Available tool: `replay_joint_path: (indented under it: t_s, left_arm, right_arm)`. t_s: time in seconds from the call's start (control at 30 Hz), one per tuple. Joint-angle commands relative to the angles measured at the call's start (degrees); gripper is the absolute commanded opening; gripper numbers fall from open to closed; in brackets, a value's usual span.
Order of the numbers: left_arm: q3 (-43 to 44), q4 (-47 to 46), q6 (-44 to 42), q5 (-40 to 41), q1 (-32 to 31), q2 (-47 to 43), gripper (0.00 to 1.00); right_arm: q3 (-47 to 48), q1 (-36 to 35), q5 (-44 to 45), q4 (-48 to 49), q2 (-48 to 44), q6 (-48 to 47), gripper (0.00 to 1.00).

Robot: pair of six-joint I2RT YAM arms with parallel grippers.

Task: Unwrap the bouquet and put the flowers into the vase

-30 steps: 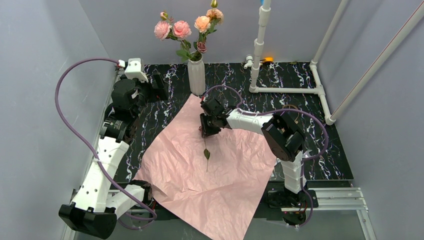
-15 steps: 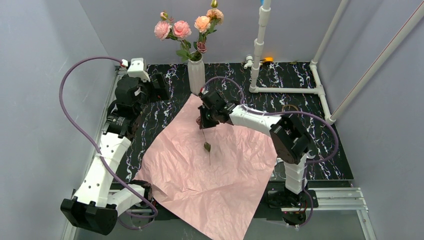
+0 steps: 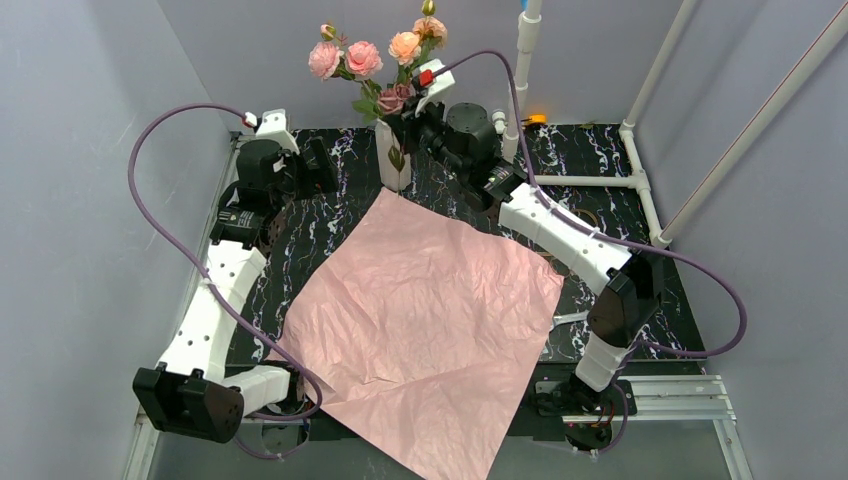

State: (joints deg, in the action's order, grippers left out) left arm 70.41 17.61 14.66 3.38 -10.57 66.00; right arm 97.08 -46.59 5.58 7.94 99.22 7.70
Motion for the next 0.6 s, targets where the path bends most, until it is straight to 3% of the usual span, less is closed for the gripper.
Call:
replay_joint_path:
  t_s: [0.0, 0.13, 0.27, 0.57]
  left_arm:
    - [2.71, 1.22, 1.66, -1.34, 0.47, 0.99, 0.98]
    - [3.17, 1.03, 2.04, -1.68, 0.46, 2.14, 0.98]
    - [3.52, 0.77, 2.14, -1.88, 0.47, 2.91, 0.98]
    - [3.38, 0.21, 1.87, -1.02, 0.55, 3.51, 0.98]
  right_arm:
    - [4.77, -0.08, 4.92, 17.85, 1.56, -10.87, 0.01]
    - [6.55, -0.08, 7.32, 27.91, 5.01, -12.69, 0.01]
    - [5.27, -0.08, 11.24, 46.30, 9.60, -14.29, 0.01]
    - [17.03, 0.61, 10.15, 47.05, 20.26, -20.13, 0.01]
